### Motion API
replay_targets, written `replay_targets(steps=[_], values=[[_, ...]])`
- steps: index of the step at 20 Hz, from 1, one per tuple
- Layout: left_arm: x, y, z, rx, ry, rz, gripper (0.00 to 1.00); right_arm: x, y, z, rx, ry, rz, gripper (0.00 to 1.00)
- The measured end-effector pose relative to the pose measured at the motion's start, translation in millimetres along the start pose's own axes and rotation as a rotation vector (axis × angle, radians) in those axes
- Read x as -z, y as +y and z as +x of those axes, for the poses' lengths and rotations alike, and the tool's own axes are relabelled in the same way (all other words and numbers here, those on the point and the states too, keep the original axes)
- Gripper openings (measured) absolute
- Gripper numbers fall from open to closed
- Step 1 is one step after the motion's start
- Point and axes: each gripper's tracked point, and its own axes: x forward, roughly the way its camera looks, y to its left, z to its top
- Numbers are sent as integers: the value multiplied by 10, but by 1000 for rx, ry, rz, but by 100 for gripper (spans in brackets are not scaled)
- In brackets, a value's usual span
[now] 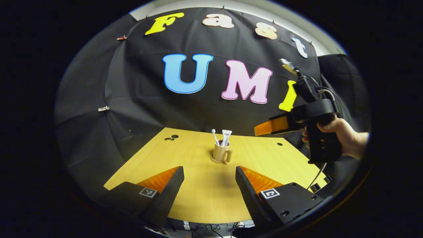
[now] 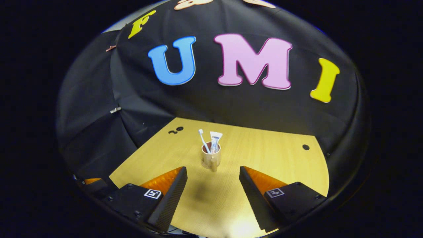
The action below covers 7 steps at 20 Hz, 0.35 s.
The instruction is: Put the toothbrush and toothpaste on the desktop into the cup, then pick up the cup and place it on the coaster on the desktop.
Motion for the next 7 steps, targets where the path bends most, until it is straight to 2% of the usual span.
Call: replay_targets(steps=[3, 7], values=[[-322, -178, -23, 34, -92, 35, 98, -22, -91, -448, 39, -113, 90, 97], [-698, -455, -99, 88, -193, 60, 98, 85, -419, -968, 167, -207, 145, 97]])
